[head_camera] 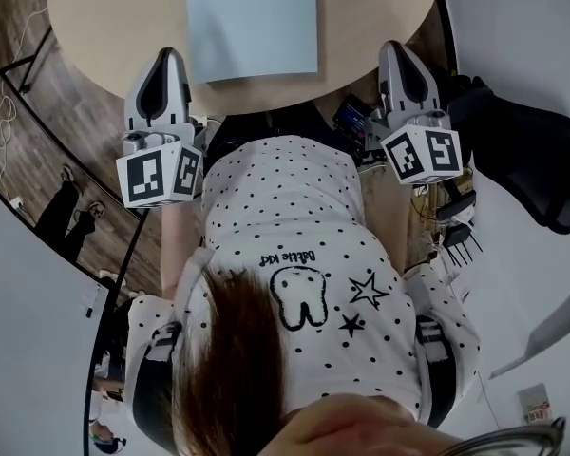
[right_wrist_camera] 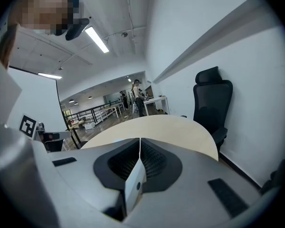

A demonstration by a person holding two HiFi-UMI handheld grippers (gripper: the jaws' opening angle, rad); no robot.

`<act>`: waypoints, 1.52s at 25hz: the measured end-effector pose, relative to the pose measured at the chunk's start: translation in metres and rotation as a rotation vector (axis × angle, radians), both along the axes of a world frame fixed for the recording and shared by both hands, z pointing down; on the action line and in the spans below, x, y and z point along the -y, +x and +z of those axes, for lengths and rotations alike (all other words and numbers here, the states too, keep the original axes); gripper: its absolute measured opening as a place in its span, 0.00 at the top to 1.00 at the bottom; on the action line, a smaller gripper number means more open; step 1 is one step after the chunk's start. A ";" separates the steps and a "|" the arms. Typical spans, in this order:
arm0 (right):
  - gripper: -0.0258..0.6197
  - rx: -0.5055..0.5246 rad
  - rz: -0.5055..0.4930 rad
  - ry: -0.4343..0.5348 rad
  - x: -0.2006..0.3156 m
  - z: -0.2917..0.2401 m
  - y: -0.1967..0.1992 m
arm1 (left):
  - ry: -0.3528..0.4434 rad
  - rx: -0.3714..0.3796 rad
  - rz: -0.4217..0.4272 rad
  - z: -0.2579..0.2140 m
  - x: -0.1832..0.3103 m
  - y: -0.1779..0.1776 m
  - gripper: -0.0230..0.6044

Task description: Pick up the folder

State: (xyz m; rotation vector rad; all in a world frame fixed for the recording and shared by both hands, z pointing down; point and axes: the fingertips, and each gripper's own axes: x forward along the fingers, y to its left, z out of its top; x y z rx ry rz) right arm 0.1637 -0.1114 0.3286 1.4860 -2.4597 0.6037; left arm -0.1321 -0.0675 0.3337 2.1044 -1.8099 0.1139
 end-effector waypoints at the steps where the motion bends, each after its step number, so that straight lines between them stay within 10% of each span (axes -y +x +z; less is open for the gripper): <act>1: 0.95 0.010 -0.006 -0.002 0.001 -0.001 0.002 | 0.001 0.001 -0.007 -0.001 0.000 -0.003 0.93; 38: 0.85 0.081 -0.076 0.039 0.038 -0.014 -0.025 | 0.037 -0.029 -0.033 -0.018 0.012 -0.025 0.83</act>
